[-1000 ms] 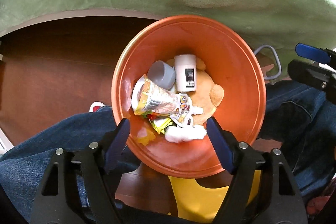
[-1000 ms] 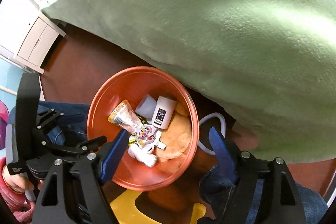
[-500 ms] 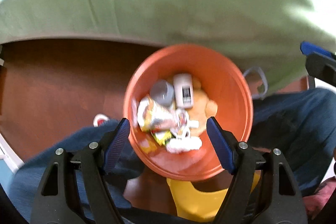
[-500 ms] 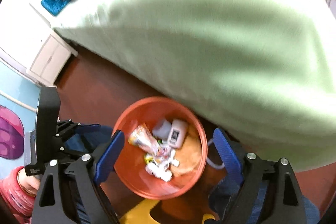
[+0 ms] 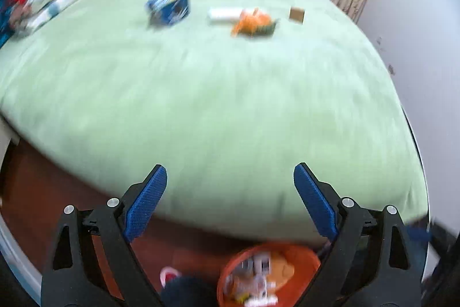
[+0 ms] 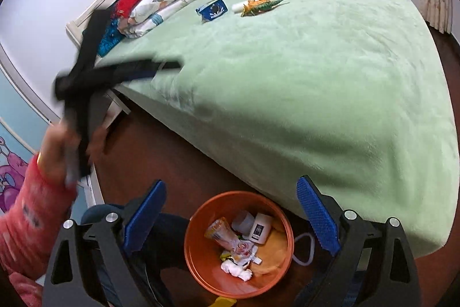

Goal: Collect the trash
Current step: 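Reach the left tool to the bed and grasp the orange toy dinosaur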

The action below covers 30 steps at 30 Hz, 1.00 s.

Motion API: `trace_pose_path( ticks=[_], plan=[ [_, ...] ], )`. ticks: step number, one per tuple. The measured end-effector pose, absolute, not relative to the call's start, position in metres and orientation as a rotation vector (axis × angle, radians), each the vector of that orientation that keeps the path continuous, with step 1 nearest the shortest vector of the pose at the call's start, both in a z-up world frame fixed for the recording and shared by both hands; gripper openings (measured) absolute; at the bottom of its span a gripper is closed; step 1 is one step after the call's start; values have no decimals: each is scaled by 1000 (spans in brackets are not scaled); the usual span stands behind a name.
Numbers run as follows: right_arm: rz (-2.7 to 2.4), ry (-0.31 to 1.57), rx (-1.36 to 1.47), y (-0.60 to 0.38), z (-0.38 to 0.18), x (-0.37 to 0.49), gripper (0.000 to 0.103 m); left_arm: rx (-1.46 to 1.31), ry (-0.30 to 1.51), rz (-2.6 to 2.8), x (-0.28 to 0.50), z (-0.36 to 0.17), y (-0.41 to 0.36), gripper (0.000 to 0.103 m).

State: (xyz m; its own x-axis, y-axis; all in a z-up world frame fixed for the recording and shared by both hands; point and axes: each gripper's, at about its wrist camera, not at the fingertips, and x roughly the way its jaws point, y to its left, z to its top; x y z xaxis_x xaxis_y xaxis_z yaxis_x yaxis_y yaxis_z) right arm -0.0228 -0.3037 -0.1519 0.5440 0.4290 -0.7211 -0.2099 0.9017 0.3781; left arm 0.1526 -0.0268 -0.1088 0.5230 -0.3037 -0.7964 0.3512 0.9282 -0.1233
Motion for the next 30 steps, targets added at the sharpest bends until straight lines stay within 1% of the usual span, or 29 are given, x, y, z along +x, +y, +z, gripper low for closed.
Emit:
trace_pose_path(
  ticks=[2, 5, 12, 17, 22, 23, 24, 25, 30],
  plan=[
    [386, 912, 274, -305, -153, -21, 91, 68, 930, -414, 185, -102, -45, 88],
    [390, 903, 299, -308, -152, -15, 91, 88, 932, -425, 234, -104, -75, 88],
    [392, 903, 343, -317, -153, -7, 91, 94, 961, -432, 321, -111, -120, 88],
    [406, 907, 348, -319, -155, -5, 91, 83, 985, -415, 358, -119, -135, 88],
    [407, 909, 365, -323, -157, -1, 91, 60, 1002, -381, 377, -128, -143, 88],
    [410, 909, 371, -324, -157, -1, 91, 72, 990, -372, 376, -129, -145, 86],
    [412, 908, 374, -324, -158, -1, 91, 82, 985, -378, 374, -130, -148, 74],
    [412, 907, 374, -324, -157, -1, 91, 94, 983, -390, 371, -130, -152, 71],
    [417, 901, 385, -323, -154, -4, 91, 152, 940, -352, 354, -125, -156, 70]
  ],
)
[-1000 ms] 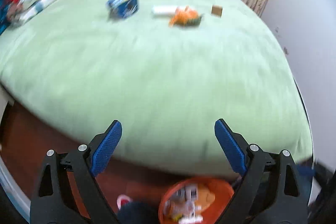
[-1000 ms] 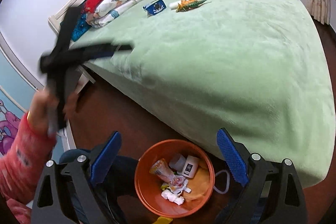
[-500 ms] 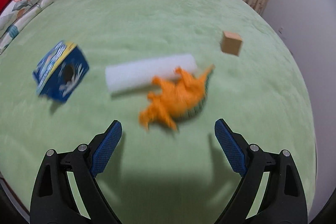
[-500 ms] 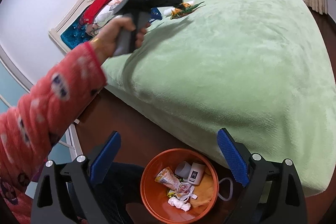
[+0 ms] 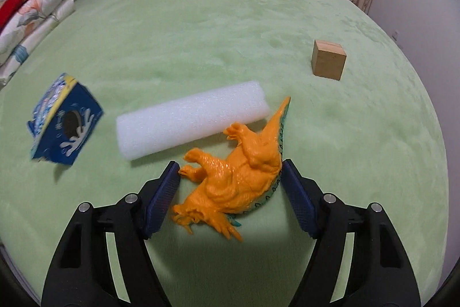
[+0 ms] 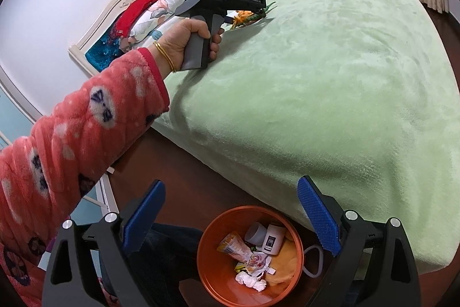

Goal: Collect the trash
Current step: 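Reach the left tool to the bed and grasp the orange toy dinosaur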

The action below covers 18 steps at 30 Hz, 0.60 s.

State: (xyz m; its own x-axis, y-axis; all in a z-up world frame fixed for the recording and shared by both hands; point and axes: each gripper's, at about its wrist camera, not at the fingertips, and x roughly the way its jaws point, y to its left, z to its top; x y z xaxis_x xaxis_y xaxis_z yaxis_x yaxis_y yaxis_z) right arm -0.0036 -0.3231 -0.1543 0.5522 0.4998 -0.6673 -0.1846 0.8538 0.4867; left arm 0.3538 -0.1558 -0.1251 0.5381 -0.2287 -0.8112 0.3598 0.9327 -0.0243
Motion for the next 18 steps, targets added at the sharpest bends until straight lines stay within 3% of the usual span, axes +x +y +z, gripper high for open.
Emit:
trace_pose_path(
  ticks=[18],
  plan=[
    [431, 864, 360, -309, -133, -29, 91, 90, 835, -383, 262, -81, -105, 69]
  ],
)
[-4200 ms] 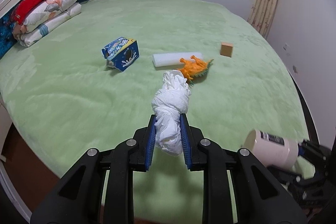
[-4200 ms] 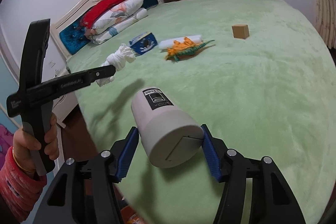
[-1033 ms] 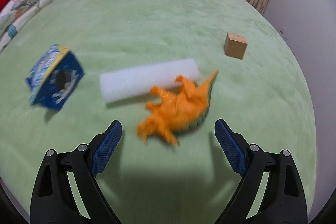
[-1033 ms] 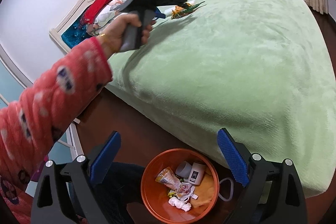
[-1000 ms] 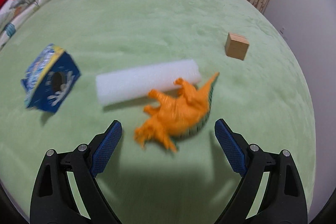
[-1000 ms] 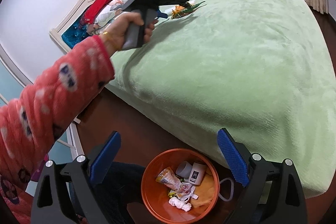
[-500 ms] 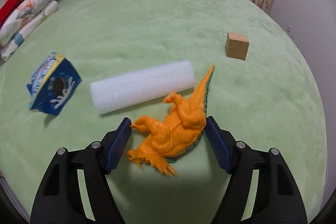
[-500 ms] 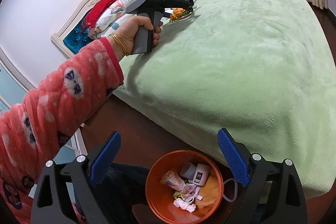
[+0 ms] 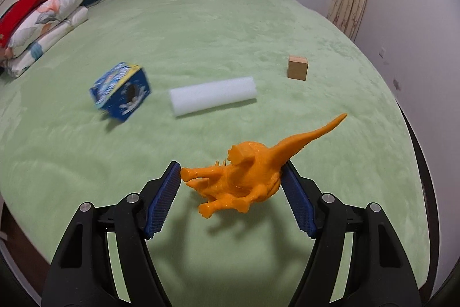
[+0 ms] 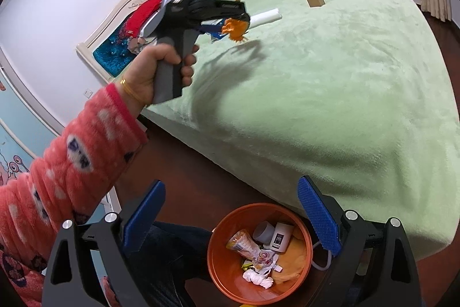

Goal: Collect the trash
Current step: 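Reach the left tool to the bed and grasp the orange toy dinosaur, then grasp the white foam tube with the right tool while the left tool holds the dinosaur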

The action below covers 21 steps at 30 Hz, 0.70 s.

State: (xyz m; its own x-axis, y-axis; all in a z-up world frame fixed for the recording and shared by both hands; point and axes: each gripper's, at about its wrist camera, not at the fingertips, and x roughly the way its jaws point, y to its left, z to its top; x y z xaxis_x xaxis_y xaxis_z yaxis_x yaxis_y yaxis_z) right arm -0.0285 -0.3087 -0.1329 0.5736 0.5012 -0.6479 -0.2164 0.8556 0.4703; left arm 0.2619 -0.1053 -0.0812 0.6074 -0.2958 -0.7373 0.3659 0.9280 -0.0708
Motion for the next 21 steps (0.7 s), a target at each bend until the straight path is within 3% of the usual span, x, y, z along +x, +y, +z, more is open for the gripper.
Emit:
trace_pose_path(
  ticks=[13, 21],
  plan=[
    [410, 833, 345, -308, -112, -21, 91, -40, 727, -396, 189, -56, -26, 69],
    [378, 839, 457, -321, -84, 134, 91, -85, 670, -386, 161, -39, 24, 69]
  ],
)
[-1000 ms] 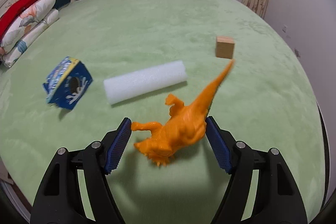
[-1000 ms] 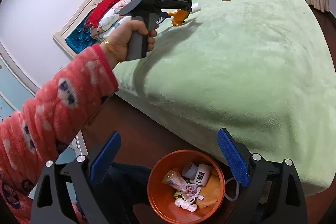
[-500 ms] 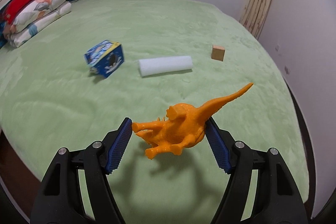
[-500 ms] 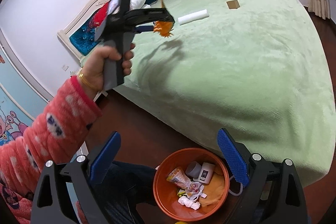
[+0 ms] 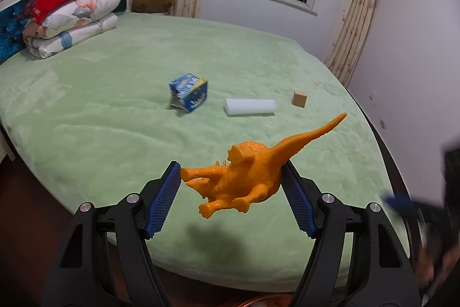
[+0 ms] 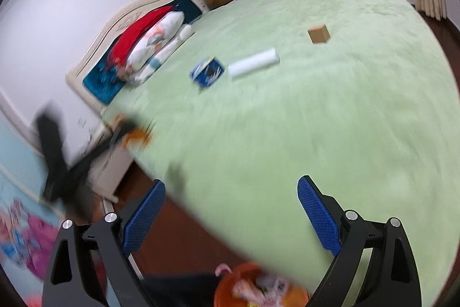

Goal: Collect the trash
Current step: 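Grasp the white foam tube with the right tool while the left tool holds the dinosaur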

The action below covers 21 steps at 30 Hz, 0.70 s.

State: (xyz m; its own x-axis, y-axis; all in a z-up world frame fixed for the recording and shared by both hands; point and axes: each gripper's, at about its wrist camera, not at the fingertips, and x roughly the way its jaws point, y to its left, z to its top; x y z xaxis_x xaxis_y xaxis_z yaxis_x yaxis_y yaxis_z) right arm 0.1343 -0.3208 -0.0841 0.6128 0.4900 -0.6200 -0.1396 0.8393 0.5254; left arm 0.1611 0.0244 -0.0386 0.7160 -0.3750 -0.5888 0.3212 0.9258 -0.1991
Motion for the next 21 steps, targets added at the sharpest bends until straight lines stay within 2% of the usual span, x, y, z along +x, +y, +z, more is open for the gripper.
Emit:
trace_pose_path(
  ticks=[5, 9, 17, 18, 19, 20, 21],
  plan=[
    [343, 903, 580, -306, -90, 253, 91, -87, 653, -382, 155, -37, 43, 69],
    [314, 989, 838, -301, -122, 338, 91, -102, 644, -389, 158, -40, 52, 69],
    [146, 1022, 976, -292, -156, 414, 89, -97, 627, -409, 162, -45, 56, 69],
    [123, 1019, 951, -290, -156, 418, 80, -95, 627, -408, 163, -46, 56, 69],
    [94, 1018, 917, -289, -155, 418, 60, -96, 630, -412, 163, -46, 56, 69],
    [70, 1017, 892, -289, -154, 417, 47, -104, 632, -419, 164, -47, 57, 69],
    [67, 1020, 888, -291, -156, 417, 44, -109, 630, -419, 164, -48, 57, 69]
  ],
)
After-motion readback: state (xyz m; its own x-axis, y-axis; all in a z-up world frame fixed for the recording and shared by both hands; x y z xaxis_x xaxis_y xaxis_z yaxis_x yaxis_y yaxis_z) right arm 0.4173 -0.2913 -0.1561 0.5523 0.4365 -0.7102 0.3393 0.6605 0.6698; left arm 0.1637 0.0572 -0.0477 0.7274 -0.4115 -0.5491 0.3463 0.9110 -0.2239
